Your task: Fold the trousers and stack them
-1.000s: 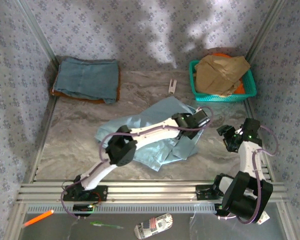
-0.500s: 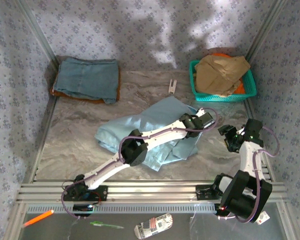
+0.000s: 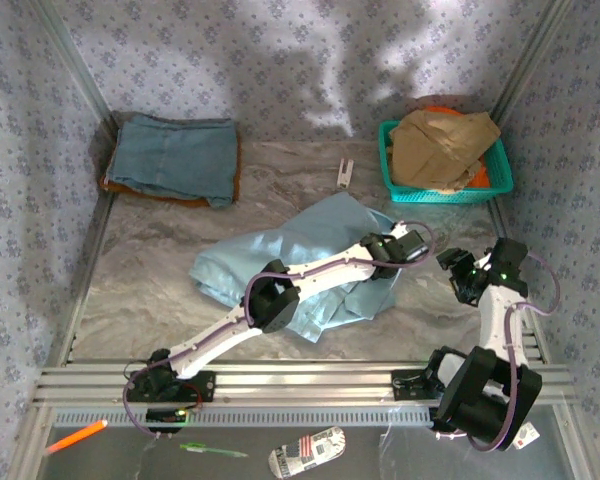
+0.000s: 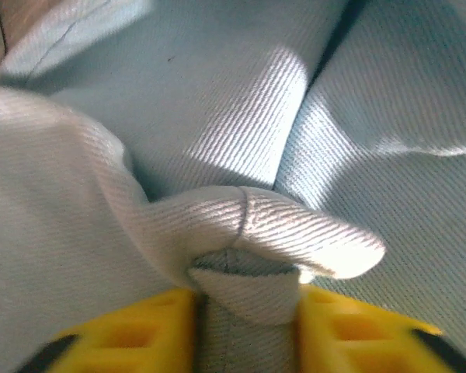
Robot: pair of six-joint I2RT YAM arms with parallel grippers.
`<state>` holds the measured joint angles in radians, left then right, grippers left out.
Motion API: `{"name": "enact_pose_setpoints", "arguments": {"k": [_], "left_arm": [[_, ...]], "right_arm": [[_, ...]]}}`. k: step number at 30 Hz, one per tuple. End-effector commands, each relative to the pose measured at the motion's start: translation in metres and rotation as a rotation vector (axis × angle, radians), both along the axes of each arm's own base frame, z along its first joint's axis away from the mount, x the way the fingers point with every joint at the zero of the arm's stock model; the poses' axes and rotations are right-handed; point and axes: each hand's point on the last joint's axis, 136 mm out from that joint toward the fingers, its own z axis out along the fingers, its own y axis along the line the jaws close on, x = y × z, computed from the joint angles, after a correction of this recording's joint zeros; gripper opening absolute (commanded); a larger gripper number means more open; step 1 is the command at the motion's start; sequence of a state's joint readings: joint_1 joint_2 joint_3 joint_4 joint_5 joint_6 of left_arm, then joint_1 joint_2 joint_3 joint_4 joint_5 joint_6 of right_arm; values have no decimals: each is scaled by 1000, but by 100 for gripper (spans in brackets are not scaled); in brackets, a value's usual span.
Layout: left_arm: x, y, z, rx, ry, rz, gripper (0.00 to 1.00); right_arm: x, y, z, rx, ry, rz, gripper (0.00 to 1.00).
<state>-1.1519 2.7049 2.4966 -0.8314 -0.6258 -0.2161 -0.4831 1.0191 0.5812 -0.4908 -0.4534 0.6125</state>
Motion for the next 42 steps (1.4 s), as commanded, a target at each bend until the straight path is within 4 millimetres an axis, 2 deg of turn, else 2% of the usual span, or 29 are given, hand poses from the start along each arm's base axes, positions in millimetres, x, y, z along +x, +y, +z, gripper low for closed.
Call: {"name": "enact_pose_setpoints", "arguments": {"k": [1, 3, 11, 15, 19, 23, 25, 27, 30, 32, 37, 38, 39, 40, 42], "left_arm": [[-2, 9, 13, -1, 13, 7, 12], [-1, 9, 27, -18, -1, 5, 0], [-5, 11, 91, -104, -46, -8, 0], [-12, 11, 117, -149, -40, -24, 0], [-17, 16, 130, -161, -30, -35, 0], [-24, 22, 134, -169, 8, -42, 0], [-27, 29, 144, -183, 4, -38, 0], [-26, 45, 162, -185, -29, -21, 0], [-16, 88, 202, -190, -89, 35, 0], [-7, 133, 224, -211, -103, 93, 0], [10, 266, 251, -303, -125, 315, 0], [9, 289, 254, -327, -123, 348, 0], [9, 321, 257, -357, -127, 400, 0], [8, 341, 261, -386, -131, 430, 0], [8, 390, 257, -436, -118, 509, 0]], "right_arm": [[-5, 3, 2, 2, -2, 17, 69], [-6, 4, 2, 2, -3, 17, 69], [-6, 5, 4, 3, -9, 22, 69], [-6, 5, 4, 1, -9, 24, 69], [-6, 6, 3, 7, -10, 26, 69], [-5, 8, 5, 13, -18, 30, 69], [-4, 9, 5, 17, -19, 35, 69], [-4, 12, 7, 16, -24, 46, 69], [-3, 18, 9, 13, -30, 71, 69], [-2, 24, 10, 3, -29, 92, 69], [5, 40, 11, -22, -26, 151, 69], [7, 43, 11, -28, -26, 162, 68], [10, 48, 12, -39, -25, 186, 68], [12, 51, 12, -46, -24, 201, 68], [17, 59, 12, -47, -16, 215, 68]]}}
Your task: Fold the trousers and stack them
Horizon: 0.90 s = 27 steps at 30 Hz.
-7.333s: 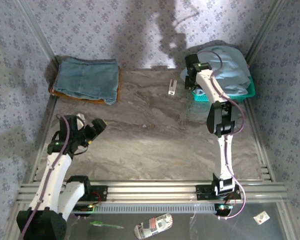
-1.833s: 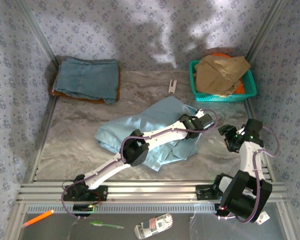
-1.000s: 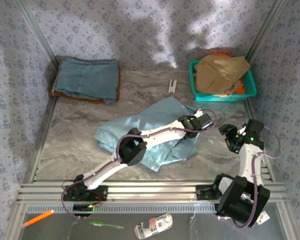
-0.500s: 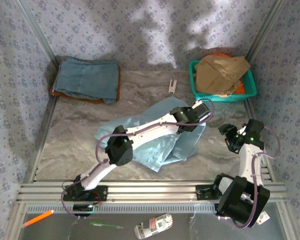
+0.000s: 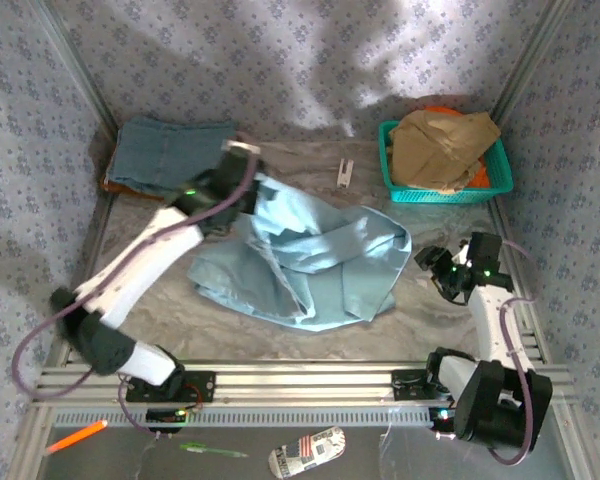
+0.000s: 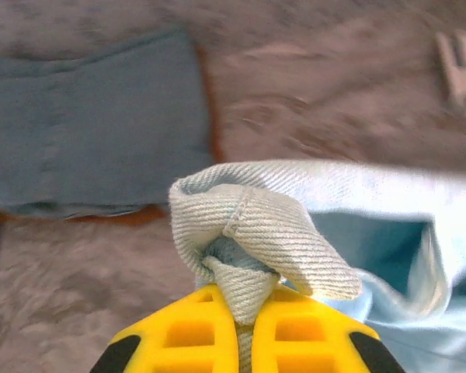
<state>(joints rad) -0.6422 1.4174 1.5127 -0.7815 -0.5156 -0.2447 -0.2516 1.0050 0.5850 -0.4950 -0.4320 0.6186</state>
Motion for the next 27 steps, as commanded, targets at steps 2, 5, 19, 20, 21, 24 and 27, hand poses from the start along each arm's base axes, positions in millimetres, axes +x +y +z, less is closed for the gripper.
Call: {"name": "enact_pose_setpoints", "arguments": {"k": [2, 5, 19, 20, 21, 24, 27], "left_arm": [[-7, 71, -5, -123, 22, 84, 0], [2, 105, -5, -141, 10, 132, 0], [81, 201, -24, -19, -86, 351, 0], [84, 212, -31, -55, -74, 387, 3], [86, 223, -39, -106, -60, 423, 10], [90, 259, -66, -248, -1, 549, 36], [81, 300, -79, -432, 51, 719, 73]], "right_arm": [[17, 9, 10, -35, -16, 14, 68], [26, 19, 9, -52, -13, 37, 68], [40, 38, 1, -70, 21, 114, 68], [39, 39, -1, -72, 27, 118, 68], [40, 39, -1, -72, 28, 123, 68], [40, 41, -1, -72, 33, 132, 68], [38, 44, 1, -76, 33, 148, 68]]}}
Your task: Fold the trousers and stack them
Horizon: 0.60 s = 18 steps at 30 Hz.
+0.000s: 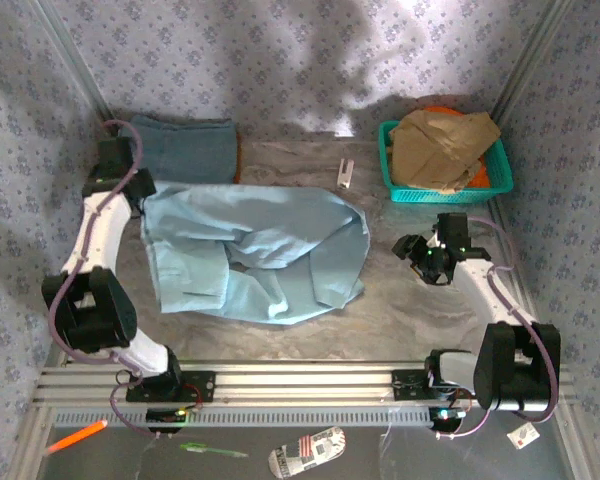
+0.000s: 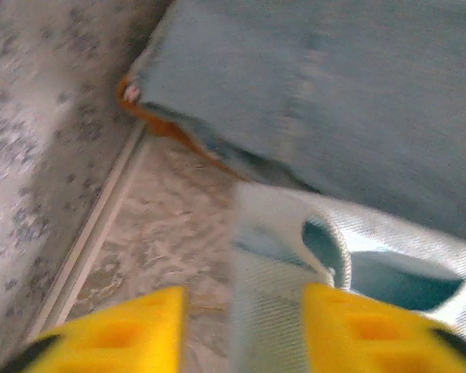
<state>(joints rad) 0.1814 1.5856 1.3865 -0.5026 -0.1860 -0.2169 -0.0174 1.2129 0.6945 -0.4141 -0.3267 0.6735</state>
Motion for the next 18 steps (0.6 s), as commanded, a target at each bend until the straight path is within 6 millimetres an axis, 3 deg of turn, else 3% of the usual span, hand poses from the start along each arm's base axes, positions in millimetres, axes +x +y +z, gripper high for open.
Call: {"name": "enact_pose_setpoints", "arguments": {"k": [1, 3, 4, 5, 8, 9, 10, 15, 18], "left_arm": [[-2, 35, 4, -272, -73, 199, 76], [-14, 38, 6, -361, -71, 259, 79], [-18, 31, 9, -390, -76, 246, 80], [-25, 23, 12, -421, -82, 244, 88], [-64, -8, 9, -466, -64, 244, 90], [-82, -26, -1, -472, -30, 225, 90], [-98, -44, -3, -463, -23, 182, 99], [-167, -132, -41, -439, 60, -14, 100], [-201, -158, -67, -447, 131, -69, 100]], "right_arm": [[3, 3, 8, -20, -15, 17, 68], [-1, 8, 7, -21, -13, 32, 69], [-3, 13, 6, -22, -12, 43, 69], [-5, 18, 4, -22, -7, 58, 69], [-15, 41, -2, -39, 13, 136, 69], [-20, 50, -4, -50, 19, 171, 69], [-25, 59, -7, -62, 25, 203, 69], [-57, 92, -23, -125, 67, 339, 69], [-72, 111, -28, -118, 82, 395, 67]]}}
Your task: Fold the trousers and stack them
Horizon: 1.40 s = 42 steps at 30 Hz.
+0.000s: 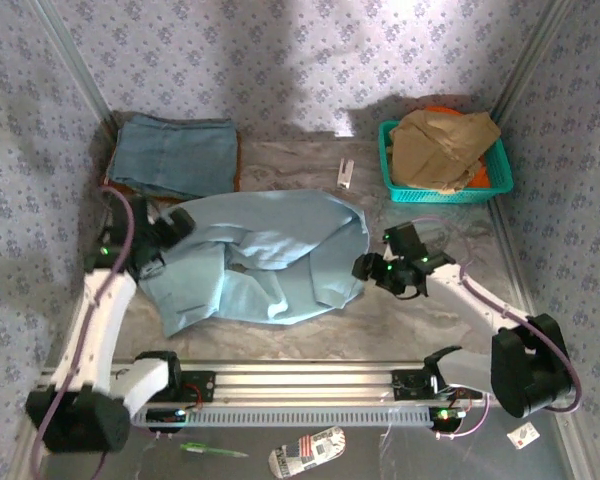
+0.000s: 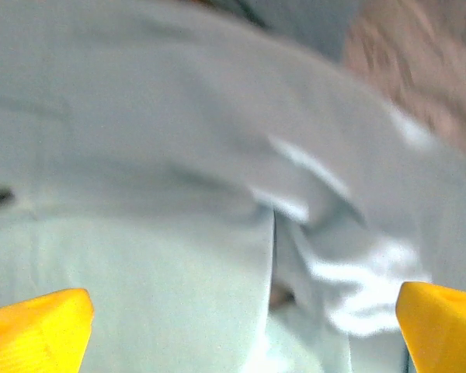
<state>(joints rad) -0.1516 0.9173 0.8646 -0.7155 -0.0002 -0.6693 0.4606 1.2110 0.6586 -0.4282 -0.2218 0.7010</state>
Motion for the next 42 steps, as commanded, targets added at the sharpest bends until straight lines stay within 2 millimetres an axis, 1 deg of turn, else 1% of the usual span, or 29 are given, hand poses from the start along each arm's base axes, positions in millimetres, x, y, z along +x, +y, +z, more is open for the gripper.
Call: {"name": "enact_pose_setpoints", "arguments": {"k": [1, 3, 4, 7, 10, 14, 15, 17, 19, 20, 22, 24, 25, 28, 29, 30, 34, 36, 38, 42], "left_arm": [[-40, -13, -42, -1, 127, -3, 100], [-54, -20, -49, 4, 141, -24, 99], [-58, -26, -53, -4, 139, -48, 100], [-69, -36, -65, -4, 156, -79, 100], [-77, -40, -74, 13, 174, -87, 98], [-81, -45, -88, 6, 183, -96, 95], [-81, -44, -91, 5, 186, -91, 93], [-80, -44, -96, 4, 182, -85, 88], [-79, -43, -98, 11, 174, -81, 81], [-78, -42, -99, 16, 171, -81, 77], [-76, -42, -100, 25, 163, -81, 67], [-75, -40, -103, 37, 165, -76, 64], [-74, -39, -105, 46, 165, -74, 62], [-73, -38, -108, 60, 174, -72, 47], [-73, -38, -108, 66, 175, -71, 41], [-72, -37, -108, 73, 174, -69, 33], [-70, -32, -101, 103, 156, -67, 0], [-69, -28, -95, 123, 135, -68, 0], [-68, -22, -86, 148, 106, -60, 0], [-64, -4, -60, 184, 36, -9, 0]], "right_arm": [[-19, 10, -8, -29, 37, 10, 65], [-26, 25, -5, -26, 26, 52, 62], [-28, 30, -4, -42, 20, 62, 61], [-34, 37, -12, -74, 46, 74, 56], [-37, 47, -22, -81, 74, 81, 54], [-36, 60, -31, -77, 99, 86, 51], [-35, 62, -33, -81, 104, 84, 49], [-34, 64, -36, -88, 113, 79, 43], [-32, 66, -33, -89, 106, 77, 36], [-32, 66, -30, -90, 101, 78, 34], [-31, 64, -25, -101, 89, 76, 29], [-32, 60, -20, -110, 79, 72, 25], [-32, 58, -17, -114, 73, 70, 21], [-33, 55, -13, -119, 63, 68, 8], [-33, 54, -11, -118, 59, 68, 4], [-34, 54, -11, -117, 57, 70, 0], [-32, 50, -2, -116, 33, 67, 0], [-26, 43, 5, -125, 8, 52, 0], [-17, 32, 17, -135, -16, 15, 0], [3, -4, 54, -192, -80, -46, 0]]}}
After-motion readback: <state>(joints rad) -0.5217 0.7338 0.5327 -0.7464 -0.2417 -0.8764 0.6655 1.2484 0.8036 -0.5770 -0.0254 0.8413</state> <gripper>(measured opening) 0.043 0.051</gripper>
